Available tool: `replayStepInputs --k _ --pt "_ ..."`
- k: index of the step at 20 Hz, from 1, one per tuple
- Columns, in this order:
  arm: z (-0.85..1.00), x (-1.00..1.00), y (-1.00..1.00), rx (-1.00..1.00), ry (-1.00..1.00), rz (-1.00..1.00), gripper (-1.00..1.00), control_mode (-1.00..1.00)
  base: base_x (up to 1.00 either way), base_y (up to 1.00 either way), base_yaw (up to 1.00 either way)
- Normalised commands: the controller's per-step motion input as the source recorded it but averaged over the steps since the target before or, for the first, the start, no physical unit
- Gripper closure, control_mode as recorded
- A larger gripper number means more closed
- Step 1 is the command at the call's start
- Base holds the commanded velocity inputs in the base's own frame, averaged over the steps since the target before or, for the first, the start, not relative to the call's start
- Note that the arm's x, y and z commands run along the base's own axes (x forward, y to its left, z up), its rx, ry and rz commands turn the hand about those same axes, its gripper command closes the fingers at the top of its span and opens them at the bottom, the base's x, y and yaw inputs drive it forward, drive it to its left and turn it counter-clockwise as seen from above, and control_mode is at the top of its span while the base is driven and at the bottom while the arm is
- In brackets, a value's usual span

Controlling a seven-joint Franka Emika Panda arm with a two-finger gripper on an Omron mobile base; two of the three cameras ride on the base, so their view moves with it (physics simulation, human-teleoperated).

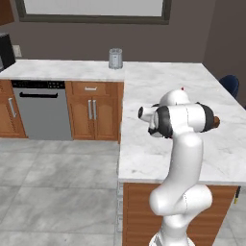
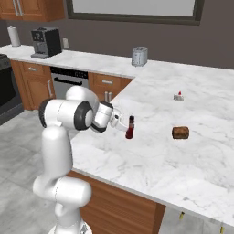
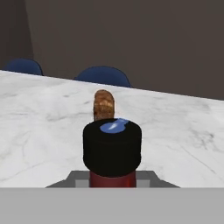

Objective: Move the condiment bottle and mayonnaise from the cabinet to the dining counter.

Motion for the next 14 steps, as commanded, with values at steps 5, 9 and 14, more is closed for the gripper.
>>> replayStepInputs --k 5,9,14 --pt "-0.48 0.00 0.00 -0.02 -0.08 -0.08 1.00 -1.00 0.00 0.00 0.00" --pt "-0.51 0.00 0.04 -0.02 -0.07 -0.08 1.00 -1.00 0.00 0.00 0.00" --pt "-0.64 0.00 0.01 -0.03 -0.10 -0.07 1.00 -1.00 0.00 0.00 0.00"
